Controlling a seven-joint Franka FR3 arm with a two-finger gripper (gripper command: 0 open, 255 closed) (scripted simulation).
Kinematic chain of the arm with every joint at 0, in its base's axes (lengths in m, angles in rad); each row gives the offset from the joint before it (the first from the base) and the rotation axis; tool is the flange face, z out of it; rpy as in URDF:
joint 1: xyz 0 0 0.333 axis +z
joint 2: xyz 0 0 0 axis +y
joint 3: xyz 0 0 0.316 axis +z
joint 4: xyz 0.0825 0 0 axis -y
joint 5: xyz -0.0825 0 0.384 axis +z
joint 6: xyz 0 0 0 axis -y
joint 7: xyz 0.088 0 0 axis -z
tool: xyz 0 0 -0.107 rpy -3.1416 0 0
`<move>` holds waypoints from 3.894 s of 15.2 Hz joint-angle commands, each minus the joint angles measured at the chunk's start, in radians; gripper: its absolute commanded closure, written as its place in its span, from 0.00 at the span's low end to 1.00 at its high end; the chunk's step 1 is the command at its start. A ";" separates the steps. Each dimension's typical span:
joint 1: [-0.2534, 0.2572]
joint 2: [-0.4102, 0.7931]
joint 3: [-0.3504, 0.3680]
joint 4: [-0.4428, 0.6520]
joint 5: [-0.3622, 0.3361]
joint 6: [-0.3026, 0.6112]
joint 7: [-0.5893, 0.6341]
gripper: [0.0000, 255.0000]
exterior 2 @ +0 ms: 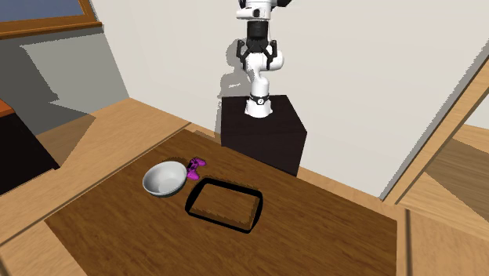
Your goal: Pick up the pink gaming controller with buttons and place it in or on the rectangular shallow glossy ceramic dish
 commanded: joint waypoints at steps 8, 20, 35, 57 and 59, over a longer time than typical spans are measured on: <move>-0.043 0.194 -0.135 -0.078 -0.041 0.235 -0.089 0.00; -0.054 0.592 -0.321 -0.040 0.043 0.531 -0.275 0.00; -0.234 1.201 -0.286 0.240 0.464 0.706 -0.659 0.00; -0.342 1.416 -0.198 0.362 0.558 0.778 -0.733 1.00; -0.342 1.416 -0.198 0.362 0.558 0.778 -0.733 1.00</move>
